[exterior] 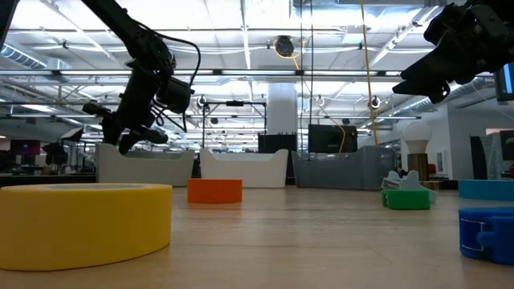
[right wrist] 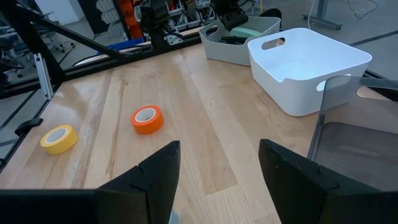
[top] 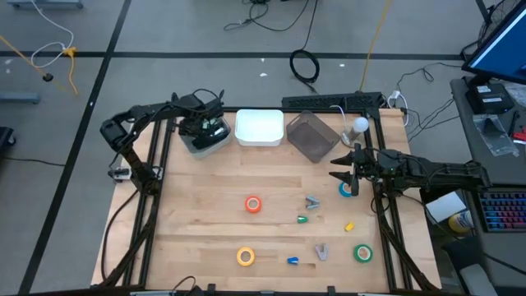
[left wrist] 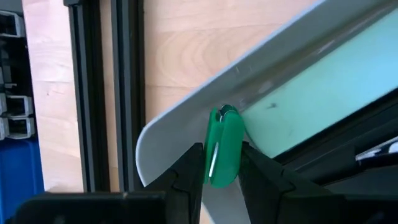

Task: Pick and place Stapler, Stapler remover, tape
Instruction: Put the left green stapler into the gray bin

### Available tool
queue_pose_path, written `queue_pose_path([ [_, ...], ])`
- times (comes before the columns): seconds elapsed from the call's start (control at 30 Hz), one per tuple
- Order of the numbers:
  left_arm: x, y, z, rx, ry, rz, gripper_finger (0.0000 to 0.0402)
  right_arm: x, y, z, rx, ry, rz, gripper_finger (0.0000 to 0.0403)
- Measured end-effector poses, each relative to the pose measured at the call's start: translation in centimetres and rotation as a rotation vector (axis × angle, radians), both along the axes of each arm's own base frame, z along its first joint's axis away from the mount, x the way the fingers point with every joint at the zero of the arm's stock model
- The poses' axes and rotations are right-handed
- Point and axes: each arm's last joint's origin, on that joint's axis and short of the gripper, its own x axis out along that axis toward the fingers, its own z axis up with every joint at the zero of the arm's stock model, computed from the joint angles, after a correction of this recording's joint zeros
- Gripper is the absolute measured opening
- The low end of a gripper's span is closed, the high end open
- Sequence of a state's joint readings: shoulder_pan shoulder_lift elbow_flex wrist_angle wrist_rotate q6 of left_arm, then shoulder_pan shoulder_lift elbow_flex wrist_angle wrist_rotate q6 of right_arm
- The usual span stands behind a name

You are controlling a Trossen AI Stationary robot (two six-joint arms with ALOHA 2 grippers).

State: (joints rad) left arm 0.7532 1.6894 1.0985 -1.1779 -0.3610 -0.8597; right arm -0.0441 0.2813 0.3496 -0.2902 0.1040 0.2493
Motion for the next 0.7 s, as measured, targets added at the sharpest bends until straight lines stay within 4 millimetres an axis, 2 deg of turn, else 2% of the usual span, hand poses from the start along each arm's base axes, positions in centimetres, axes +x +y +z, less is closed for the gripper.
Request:
queue_pose_path([
  [0.6, -0.34, -0.32, 0.11, -0.052, 0.042, -0.042, 0.0094, 0.00, 0.00, 0.00, 0.000, 0.000, 0.000, 0.0210],
  [0.7, -0.34, -0.31, 0.11, -0.054, 0.044, -0.050, 0.0107, 0.00, 0.00, 0.00, 0.000, 0.000, 0.000, 0.0210],
])
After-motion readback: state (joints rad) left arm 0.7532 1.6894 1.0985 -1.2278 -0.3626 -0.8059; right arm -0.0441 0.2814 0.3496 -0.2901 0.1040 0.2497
